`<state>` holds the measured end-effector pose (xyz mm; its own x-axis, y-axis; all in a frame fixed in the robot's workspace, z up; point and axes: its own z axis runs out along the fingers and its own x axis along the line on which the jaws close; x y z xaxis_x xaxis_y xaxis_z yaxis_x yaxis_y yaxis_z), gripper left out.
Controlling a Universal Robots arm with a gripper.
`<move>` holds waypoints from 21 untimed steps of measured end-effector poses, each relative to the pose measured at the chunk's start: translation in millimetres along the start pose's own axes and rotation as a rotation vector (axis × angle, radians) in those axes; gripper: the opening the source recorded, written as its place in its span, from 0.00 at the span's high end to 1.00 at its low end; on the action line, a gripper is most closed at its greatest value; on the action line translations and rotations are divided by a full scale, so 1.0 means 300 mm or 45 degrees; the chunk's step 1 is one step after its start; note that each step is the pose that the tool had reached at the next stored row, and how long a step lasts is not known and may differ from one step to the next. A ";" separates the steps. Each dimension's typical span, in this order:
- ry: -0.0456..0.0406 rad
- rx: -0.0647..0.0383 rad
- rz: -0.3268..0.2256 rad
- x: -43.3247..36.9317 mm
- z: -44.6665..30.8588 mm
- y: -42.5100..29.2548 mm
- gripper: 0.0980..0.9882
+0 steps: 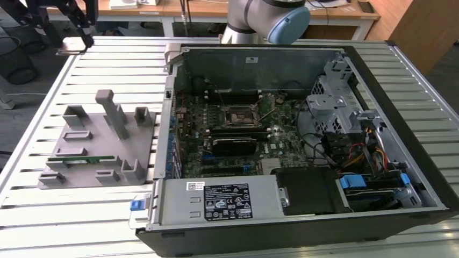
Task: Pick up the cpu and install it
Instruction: 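Pick up the cpu and move it towards the insertion slot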
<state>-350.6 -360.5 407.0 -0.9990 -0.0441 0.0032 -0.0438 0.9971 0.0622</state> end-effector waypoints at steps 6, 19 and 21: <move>0.000 0.000 0.000 -0.008 0.000 0.003 0.52; 0.000 0.000 0.000 -0.031 0.000 0.008 0.52; 0.000 0.000 0.000 -0.035 0.000 0.008 0.52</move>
<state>-340.3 -357.5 407.0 -0.9990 -0.0441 0.0032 -0.0438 0.9971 0.0622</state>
